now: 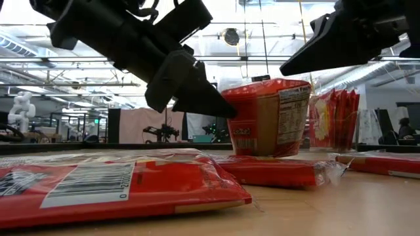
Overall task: Sort popcorn bags into baskets
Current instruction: Put the red popcorn bag into the transparent bin
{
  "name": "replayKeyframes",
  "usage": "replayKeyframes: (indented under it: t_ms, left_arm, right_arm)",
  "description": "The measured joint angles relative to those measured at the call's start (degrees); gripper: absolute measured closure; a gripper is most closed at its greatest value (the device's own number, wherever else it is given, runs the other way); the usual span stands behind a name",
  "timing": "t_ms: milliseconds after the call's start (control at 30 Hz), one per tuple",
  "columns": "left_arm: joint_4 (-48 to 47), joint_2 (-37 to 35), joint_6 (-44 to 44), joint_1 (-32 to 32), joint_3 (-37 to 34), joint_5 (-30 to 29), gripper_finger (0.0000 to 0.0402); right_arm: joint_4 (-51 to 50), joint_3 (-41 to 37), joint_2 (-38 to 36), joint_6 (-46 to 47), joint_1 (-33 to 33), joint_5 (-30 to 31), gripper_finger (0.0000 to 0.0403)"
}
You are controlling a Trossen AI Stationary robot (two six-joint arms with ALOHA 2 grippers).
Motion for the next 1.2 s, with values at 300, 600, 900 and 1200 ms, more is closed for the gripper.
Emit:
replayKeyframes:
  t_ms: [300, 600, 900, 1200]
  left_arm:
    - [5.4, 0.0, 2.0, 1.6, 0.3, 2.7, 0.0365]
    - [4.0, -3.1, -3.2, 4.6, 0.3, -3.5, 0.0397]
    - [5.9, -13.0, 0.5, 7.5, 0.4, -17.5, 0.0398]
    - [7.4, -10.9, 1.5, 5.8, 0.4, -21.6, 0.0399]
  right_arm:
    - [0.4, 0.0, -0.8, 2.2, -2.0, 0.4, 0.0403]
    - [-1.0, 0.0, -11.2, 14.6, -2.0, 13.8, 0.0375]
    - [9.4, -2.6, -14.1, 37.8, -2.3, 13.7, 0.028]
    - [27.7, -8.6, -11.1, 43.6, -5.9, 13.9, 0.0227]
